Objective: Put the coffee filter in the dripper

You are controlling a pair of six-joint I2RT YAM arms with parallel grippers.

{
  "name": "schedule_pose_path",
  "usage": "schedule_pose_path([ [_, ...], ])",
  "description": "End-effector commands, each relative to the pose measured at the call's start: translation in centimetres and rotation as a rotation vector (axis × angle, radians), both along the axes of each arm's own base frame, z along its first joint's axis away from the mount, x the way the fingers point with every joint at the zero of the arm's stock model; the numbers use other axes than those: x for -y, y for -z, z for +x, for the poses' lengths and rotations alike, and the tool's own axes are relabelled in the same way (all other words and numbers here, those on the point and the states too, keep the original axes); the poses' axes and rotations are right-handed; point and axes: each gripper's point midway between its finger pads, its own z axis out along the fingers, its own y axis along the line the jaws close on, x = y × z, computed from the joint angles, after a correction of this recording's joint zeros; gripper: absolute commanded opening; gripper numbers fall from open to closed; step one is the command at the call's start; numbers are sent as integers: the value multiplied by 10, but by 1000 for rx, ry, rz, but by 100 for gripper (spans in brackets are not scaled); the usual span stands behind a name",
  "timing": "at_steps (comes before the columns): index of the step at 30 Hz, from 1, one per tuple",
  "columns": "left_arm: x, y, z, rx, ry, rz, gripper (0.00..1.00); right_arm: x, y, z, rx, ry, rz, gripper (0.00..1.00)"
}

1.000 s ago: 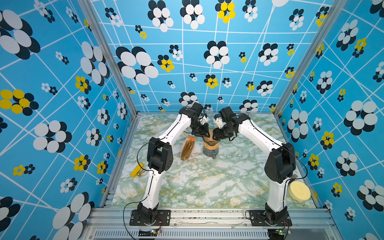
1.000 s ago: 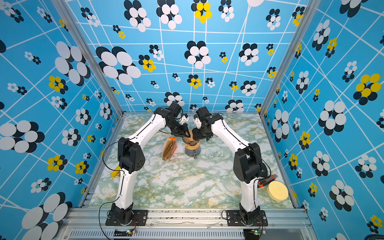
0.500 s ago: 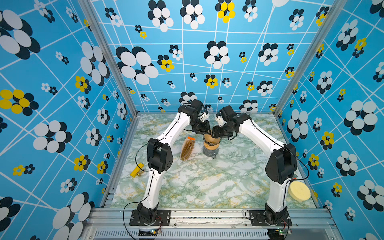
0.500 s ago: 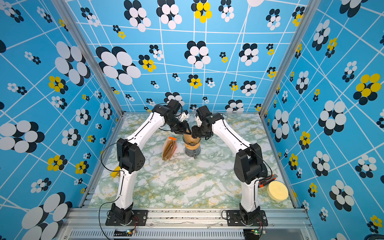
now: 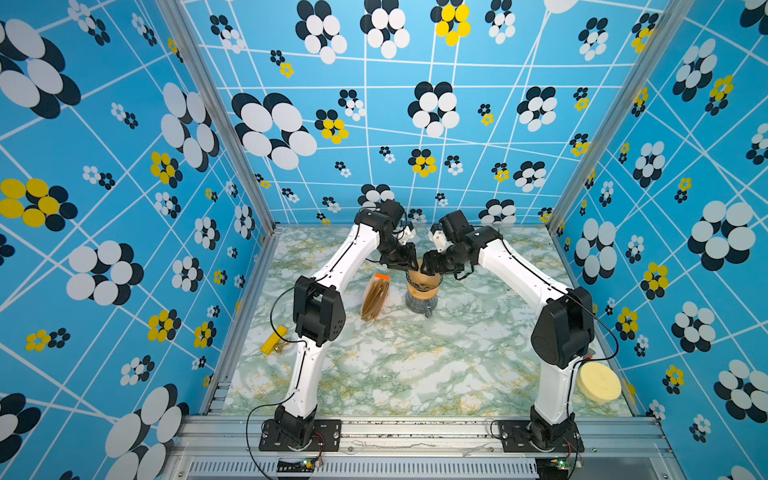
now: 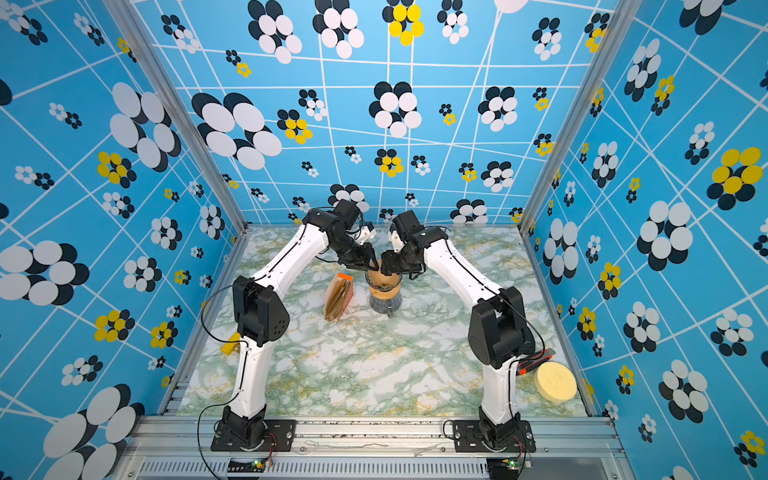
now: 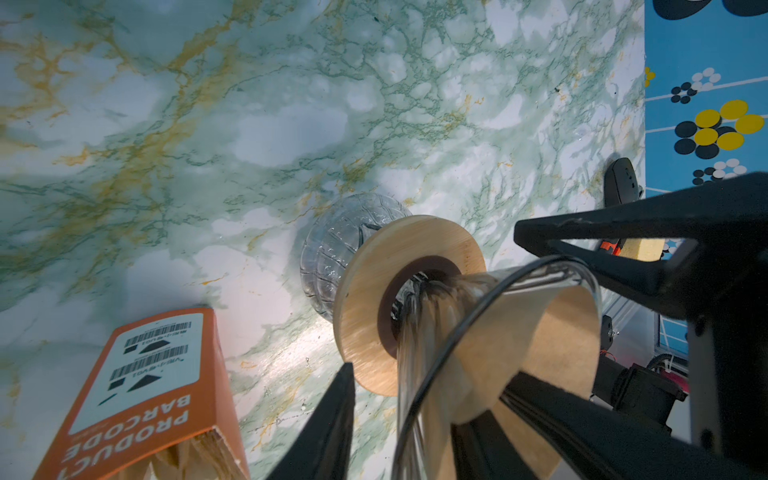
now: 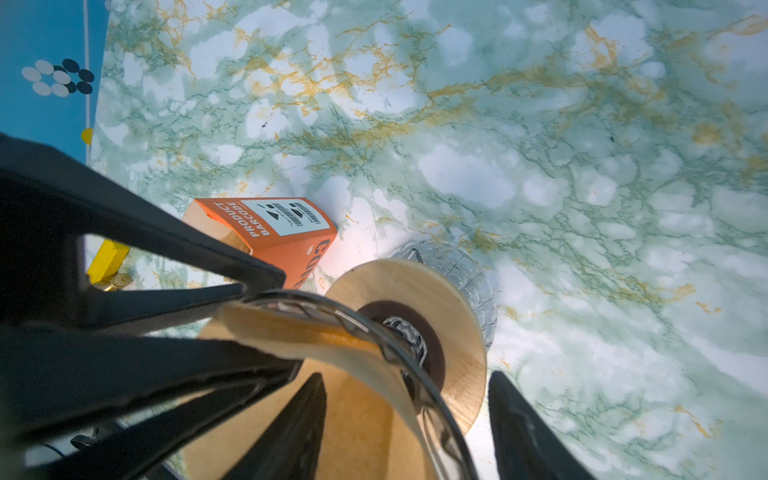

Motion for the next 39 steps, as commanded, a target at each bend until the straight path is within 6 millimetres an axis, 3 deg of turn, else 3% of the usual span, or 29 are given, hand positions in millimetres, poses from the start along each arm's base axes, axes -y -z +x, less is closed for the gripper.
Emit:
schedule_pose_path([
  [1,-11,4,-2,-7,0,33,39,-5,9,-4,-26,-42,-21,64],
  [15,-12,12,1,-16,-13,45,32,0,19,2,-25,-28,-59,64],
  [39,-6,21,-2,-23,1,59,32,10,34,-1,-49,-14,-80,63],
])
